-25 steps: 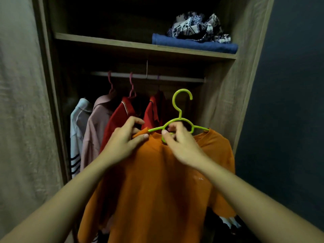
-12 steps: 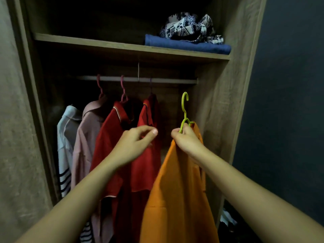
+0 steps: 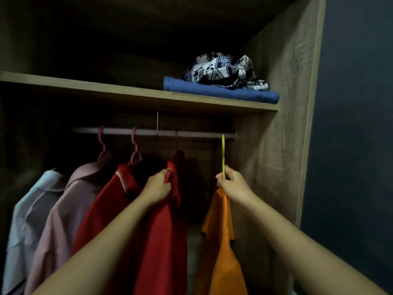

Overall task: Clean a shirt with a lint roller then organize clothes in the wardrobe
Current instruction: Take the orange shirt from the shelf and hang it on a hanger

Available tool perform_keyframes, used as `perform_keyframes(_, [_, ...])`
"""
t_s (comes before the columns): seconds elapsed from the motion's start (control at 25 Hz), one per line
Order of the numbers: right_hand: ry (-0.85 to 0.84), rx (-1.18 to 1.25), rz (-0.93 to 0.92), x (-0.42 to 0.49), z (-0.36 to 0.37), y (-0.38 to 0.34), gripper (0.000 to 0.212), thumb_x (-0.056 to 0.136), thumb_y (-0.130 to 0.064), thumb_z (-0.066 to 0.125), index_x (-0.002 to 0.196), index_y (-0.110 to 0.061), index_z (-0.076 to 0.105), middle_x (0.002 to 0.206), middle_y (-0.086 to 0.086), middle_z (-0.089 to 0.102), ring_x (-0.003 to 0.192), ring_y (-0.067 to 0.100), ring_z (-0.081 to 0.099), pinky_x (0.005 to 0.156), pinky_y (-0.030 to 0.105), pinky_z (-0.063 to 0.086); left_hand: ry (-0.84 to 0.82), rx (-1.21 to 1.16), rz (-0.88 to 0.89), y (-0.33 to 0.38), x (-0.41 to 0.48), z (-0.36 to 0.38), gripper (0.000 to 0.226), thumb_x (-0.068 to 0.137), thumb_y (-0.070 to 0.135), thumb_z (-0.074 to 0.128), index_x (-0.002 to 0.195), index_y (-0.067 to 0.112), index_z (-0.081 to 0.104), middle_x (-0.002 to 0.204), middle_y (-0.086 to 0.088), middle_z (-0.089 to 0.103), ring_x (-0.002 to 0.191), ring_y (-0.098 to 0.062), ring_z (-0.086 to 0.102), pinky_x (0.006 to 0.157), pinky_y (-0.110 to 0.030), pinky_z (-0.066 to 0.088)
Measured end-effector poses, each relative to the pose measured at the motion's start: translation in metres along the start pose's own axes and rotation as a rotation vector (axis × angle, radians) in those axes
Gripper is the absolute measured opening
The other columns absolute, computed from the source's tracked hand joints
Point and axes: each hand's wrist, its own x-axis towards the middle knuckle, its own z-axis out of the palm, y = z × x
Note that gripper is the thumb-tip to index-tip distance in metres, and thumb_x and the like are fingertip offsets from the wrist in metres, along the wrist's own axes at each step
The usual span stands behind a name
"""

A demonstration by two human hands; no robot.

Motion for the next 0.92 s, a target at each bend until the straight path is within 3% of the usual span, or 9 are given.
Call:
perform_keyframes(0.16, [-0.034, 0.045, 0.004, 0.062, -0.001, 0.001, 0.011, 0.091, -0.012, 0.046, 0.098, -0.017, 0.053, 0.083, -0.002, 0.054, 0.077, 0.015, 0.056, 0.071, 0.027, 0.046, 0.048, -0.040, 0.038, 0.000, 0.007, 0.016, 0.044, 0.087, 0.005, 0.051, 0.130, 0.016, 0.052, 0.117, -0.019, 0.065, 0.111, -0.033, 0.059, 0.088, -0.031, 0.042])
perform_keyframes(0.32, [-0.030, 0.131, -0.013, 0.116, 0.006, -0.005, 0.030, 0.091, -0.014, 0.048, 0.119, -0.011, 0.058, 0.096, 0.005, 0.063, 0.088, 0.020, 0.059, 0.077, 0.026, 0.045, 0.028, 0.013, 0.027, -0.005, 0.010, 0.009, 0.055, 0.088, 0.006, 0.053, 0.140, 0.019, 0.041, 0.125, -0.015, 0.061, 0.118, -0.027, 0.055, 0.091, -0.025, 0.039])
perform_keyframes(0.4, [-0.021, 0.192, 0.021, 0.130, 0.008, -0.003, 0.029, 0.092, -0.010, 0.048, 0.120, -0.011, 0.057, 0.107, 0.016, 0.064, 0.095, 0.025, 0.061, 0.072, 0.024, 0.046, 0.019, 0.025, 0.044, -0.005, 0.011, 0.005, 0.055, 0.089, 0.007, 0.054, 0.140, 0.019, 0.041, 0.125, -0.012, 0.061, 0.118, -0.025, 0.055, 0.091, -0.023, 0.038])
perform_keyframes(0.48, [-0.054, 0.181, 0.048, 0.138, 0.012, 0.010, 0.027, 0.092, -0.009, 0.047, 0.117, -0.012, 0.057, 0.110, 0.019, 0.064, 0.087, 0.023, 0.058, 0.060, 0.017, 0.045, 0.020, 0.041, 0.051, -0.003, 0.011, 0.003, 0.054, 0.089, 0.008, 0.054, 0.140, 0.020, 0.042, 0.121, -0.010, 0.063, 0.113, -0.023, 0.058, 0.086, -0.021, 0.039])
perform_keyframes(0.56, [-0.065, 0.100, 0.056, 0.142, 0.016, 0.025, 0.025, 0.092, -0.011, 0.047, 0.114, -0.009, 0.059, 0.114, 0.024, 0.063, 0.083, 0.022, 0.054, 0.059, 0.020, 0.043, 0.013, 0.070, 0.042, 0.002, 0.005, 0.001, 0.051, 0.089, 0.010, 0.054, 0.138, 0.021, 0.044, 0.114, -0.010, 0.066, 0.106, -0.023, 0.061, 0.079, -0.019, 0.040])
perform_keyframes(0.64, [-0.079, 0.007, 0.024, 0.145, 0.014, 0.030, 0.032, 0.094, -0.018, 0.045, 0.121, -0.005, 0.056, 0.126, 0.027, 0.056, 0.096, 0.024, 0.056, 0.073, 0.027, 0.045, 0.011, 0.107, 0.044, 0.008, 0.001, 0.000, 0.047, 0.090, 0.014, 0.052, 0.136, 0.021, 0.045, 0.110, -0.012, 0.067, 0.103, -0.025, 0.062, 0.080, -0.023, 0.042])
perform_keyframes(0.72, [-0.085, -0.270, -0.044, 0.142, 0.004, 0.022, 0.042, 0.095, -0.035, 0.043, 0.131, -0.015, 0.050, 0.135, 0.018, 0.050, 0.119, 0.029, 0.051, 0.095, 0.031, 0.042, 0.038, 0.371, 0.087, 0.025, -0.003, -0.005, 0.040, 0.093, 0.027, 0.048, 0.132, 0.021, 0.047, 0.113, -0.010, 0.066, 0.107, -0.027, 0.060, 0.087, -0.029, 0.045])
perform_keyframes(0.8, [0.027, -0.393, -0.167, 0.133, -0.007, 0.009, 0.047, 0.088, -0.046, 0.046, 0.128, -0.021, 0.050, 0.130, 0.013, 0.055, 0.117, 0.030, 0.053, 0.098, 0.032, 0.044, 0.231, 0.543, 0.251, 0.047, -0.017, -0.018, 0.037, 0.094, 0.039, 0.043, 0.124, 0.022, 0.055, 0.111, -0.002, 0.067, 0.105, -0.020, 0.062, 0.087, -0.032, 0.050])
perform_keyframes(0.92, [0.346, -0.349, -0.581, 0.095, -0.033, -0.030, 0.041, 0.080, -0.045, 0.047, 0.108, -0.018, 0.059, 0.101, -0.001, 0.061, 0.099, 0.021, 0.059, 0.084, 0.020, 0.041, 0.550, 0.179, 0.725, 0.108, -0.041, -0.064, 0.038, 0.084, 0.043, 0.045, 0.100, 0.021, 0.072, 0.087, 0.002, 0.075, 0.081, -0.006, 0.067, 0.070, -0.023, 0.052])
